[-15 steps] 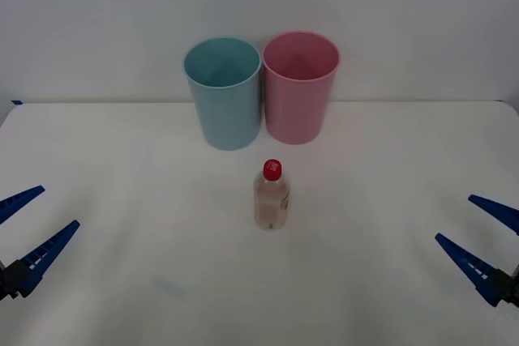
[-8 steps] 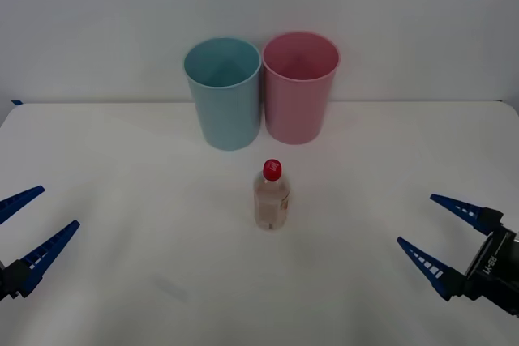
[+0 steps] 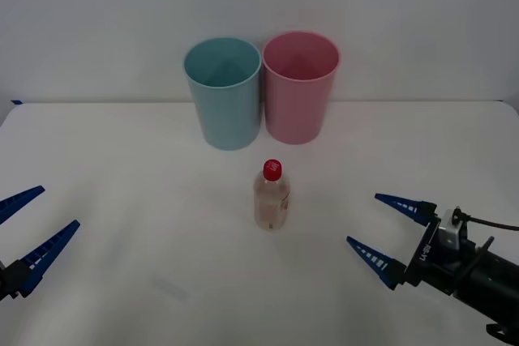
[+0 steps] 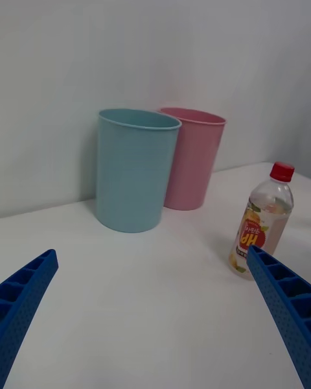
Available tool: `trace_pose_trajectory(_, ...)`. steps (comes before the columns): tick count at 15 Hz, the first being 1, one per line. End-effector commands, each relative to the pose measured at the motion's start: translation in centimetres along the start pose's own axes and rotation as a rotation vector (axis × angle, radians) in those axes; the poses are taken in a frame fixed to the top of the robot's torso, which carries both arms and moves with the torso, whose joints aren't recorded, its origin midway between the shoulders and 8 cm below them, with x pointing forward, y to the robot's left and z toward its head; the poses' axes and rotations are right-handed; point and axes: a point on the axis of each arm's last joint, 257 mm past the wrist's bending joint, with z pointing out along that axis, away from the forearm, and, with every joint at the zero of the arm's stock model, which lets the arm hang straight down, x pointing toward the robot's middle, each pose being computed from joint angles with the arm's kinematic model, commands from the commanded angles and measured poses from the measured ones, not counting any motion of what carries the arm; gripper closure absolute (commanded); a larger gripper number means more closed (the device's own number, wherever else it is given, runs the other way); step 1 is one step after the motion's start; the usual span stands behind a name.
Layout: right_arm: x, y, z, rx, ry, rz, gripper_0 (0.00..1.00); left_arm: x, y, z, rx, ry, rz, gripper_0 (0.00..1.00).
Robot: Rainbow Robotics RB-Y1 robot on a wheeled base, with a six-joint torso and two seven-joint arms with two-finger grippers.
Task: Grasp the object on the table and drop it into the matching bin: aluminum can to the light blue bin, PET bottle to the pink bin.
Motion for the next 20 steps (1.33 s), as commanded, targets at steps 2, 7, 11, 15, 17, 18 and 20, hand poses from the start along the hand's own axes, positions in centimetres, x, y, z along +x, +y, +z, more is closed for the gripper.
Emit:
trace_pose_trajectory(2, 0.5, 1.1, 3.2, -0.011, 0.011, -0.001, 0.00, 0.0, 0.0, 0.0, 0.000, 0.000, 0.000, 0.00)
trace_pose_trajectory(7, 0.6, 2.3, 6.7, -0.016, 0.011, -0.001, 0.00, 0.0, 0.0, 0.0, 0.000, 0.000, 0.000, 0.00)
trace_pose_trajectory(11, 0.7, 3.4, 9.1, -0.014, 0.007, 0.010, 0.00, 0.0, 0.0, 0.0, 0.000, 0.000, 0.000, 0.00)
trace_pose_trajectory(15, 0.5, 4.2, 11.3, -0.011, 0.012, 0.002, 0.00, 0.0, 0.0, 0.0, 0.000, 0.000, 0.000, 0.00)
trace_pose_trajectory(17, 0.6, 4.5, 12.1, -0.012, 0.018, 0.001, 0.00, 0.0, 0.0, 0.0, 0.000, 0.000, 0.000, 0.00)
trace_pose_trajectory(18, 0.6, 4.7, 12.6, -0.011, 0.021, 0.000, 0.00, 0.0, 0.0, 0.0, 0.000, 0.000, 0.000, 0.00)
trace_pose_trajectory(20, 0.7, 5.0, 13.3, -0.008, 0.026, -0.001, 0.00, 0.0, 0.0, 0.0, 0.000, 0.000, 0.000, 0.00)
